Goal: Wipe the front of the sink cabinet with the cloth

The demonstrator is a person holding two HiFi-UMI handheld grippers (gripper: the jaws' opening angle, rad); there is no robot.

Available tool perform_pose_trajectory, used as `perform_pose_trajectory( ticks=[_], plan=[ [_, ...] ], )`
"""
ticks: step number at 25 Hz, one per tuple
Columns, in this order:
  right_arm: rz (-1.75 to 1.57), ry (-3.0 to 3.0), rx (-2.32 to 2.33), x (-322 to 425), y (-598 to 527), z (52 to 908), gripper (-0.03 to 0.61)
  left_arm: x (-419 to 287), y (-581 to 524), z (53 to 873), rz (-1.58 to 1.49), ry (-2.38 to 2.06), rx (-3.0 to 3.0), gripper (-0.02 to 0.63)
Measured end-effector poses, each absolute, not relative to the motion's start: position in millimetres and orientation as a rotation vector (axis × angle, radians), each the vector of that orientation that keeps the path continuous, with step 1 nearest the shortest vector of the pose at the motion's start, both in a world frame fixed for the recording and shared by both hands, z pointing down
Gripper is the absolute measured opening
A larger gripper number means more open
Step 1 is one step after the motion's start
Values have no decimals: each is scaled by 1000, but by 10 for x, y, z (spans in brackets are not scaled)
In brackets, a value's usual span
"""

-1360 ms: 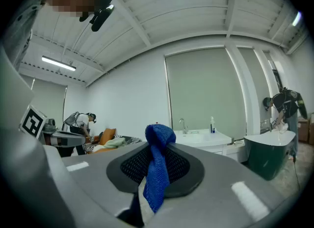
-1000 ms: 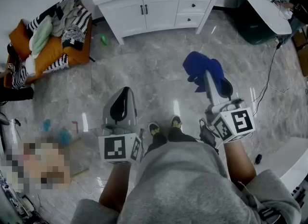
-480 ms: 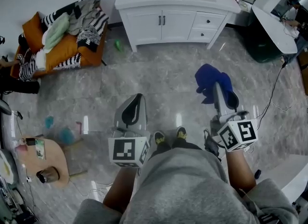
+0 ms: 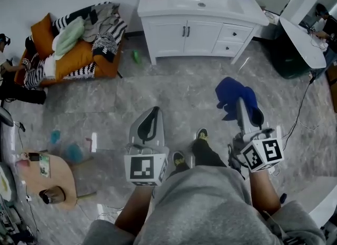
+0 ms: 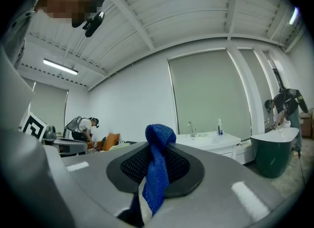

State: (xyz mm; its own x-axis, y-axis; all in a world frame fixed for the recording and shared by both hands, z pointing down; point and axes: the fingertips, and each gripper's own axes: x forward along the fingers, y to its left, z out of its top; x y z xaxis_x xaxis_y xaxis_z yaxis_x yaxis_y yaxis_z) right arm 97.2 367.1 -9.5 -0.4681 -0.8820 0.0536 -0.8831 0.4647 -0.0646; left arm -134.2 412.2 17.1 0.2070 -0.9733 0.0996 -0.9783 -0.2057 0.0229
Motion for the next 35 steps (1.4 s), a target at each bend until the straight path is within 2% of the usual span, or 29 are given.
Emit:
perform_pose_trajectory(
  ticks=[20, 35],
  plan=[
    [144, -2715, 1623, 1022, 2769, 224, 57, -1239, 3240, 433, 148, -1887, 2372, 11],
    [229, -2686, 1556, 1178, 1098, 276, 57, -992, 1616, 489, 234, -1819, 2318, 11]
  ],
)
